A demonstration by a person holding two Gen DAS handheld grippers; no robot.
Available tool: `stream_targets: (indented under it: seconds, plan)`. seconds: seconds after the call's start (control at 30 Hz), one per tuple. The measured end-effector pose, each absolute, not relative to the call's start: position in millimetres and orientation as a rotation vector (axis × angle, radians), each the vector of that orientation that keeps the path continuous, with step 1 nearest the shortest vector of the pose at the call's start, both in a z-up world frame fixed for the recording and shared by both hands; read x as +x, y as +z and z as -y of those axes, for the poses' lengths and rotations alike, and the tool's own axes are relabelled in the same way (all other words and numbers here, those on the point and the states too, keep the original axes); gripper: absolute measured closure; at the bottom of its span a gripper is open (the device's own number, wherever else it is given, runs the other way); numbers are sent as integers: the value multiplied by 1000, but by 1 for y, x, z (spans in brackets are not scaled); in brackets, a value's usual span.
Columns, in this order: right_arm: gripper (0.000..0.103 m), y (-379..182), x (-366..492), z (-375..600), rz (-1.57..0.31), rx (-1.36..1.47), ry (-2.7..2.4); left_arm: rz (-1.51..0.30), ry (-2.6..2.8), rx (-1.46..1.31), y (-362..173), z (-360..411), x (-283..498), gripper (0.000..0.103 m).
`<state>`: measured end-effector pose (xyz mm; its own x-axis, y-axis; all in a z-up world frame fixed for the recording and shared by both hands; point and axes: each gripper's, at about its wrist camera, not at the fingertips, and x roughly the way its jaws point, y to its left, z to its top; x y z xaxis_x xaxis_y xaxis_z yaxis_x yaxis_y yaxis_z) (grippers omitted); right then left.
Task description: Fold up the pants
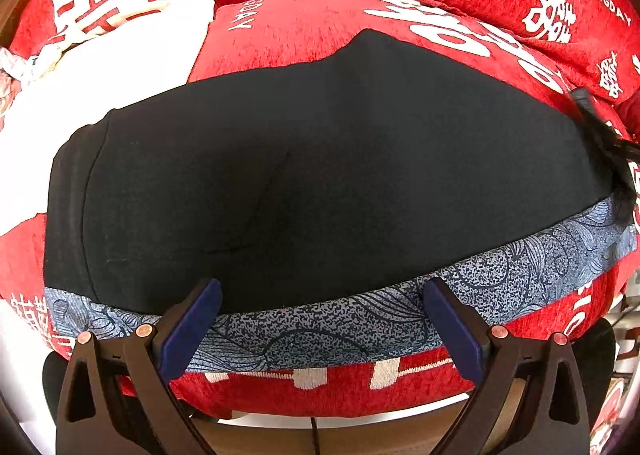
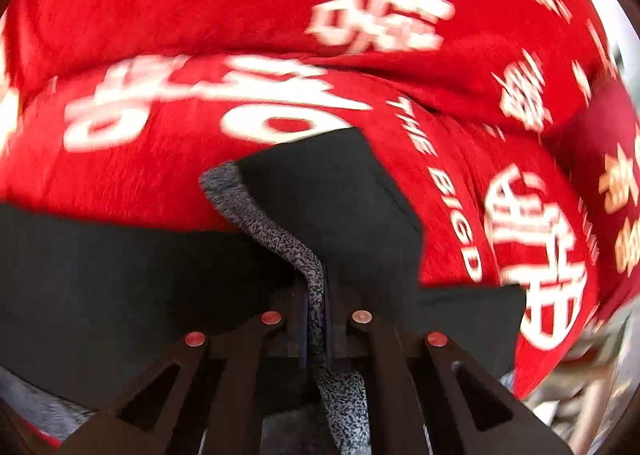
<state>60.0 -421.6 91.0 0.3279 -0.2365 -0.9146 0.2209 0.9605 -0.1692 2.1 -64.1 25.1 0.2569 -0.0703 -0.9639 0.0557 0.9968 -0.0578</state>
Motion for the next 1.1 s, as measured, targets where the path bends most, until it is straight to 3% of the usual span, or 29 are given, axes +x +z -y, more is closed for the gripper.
stream_targets:
  seconds: [0.23,0.53,0.63,0.7,0.77,0.87,0.93,0.97,1.1]
  plan:
    - [97,147,-38,512,-1000,261,-429,-1293,-109,-44,37,70,5,2]
    - [92,62,-81,555,-1020,580,-350,-1311,-114,9,32,87,3,2]
    - [76,60,-89,575,-934,719,-329,-1313,-101,7,31,83,3,2]
    - [38,58,-93,589,-868,803,-327,-1318,-92,-5,29,82,4,2]
    - [25,52,-94,601,-811,886,-317,-1316,-85,5,28,83,5,2]
    - [26,50,-97,613,-747,979,-314,-1309,-80,27,25,86,4,2]
    - [59,48,-94,619,-760,1000,-317,-1312,-79,23,25,86,4,2]
    - [94,48,-92,621,-793,988,-318,-1315,-77,20,25,85,6,2]
    - [96,88,-99,607,-772,856,-345,-1294,-87,-4,39,88,7,2]
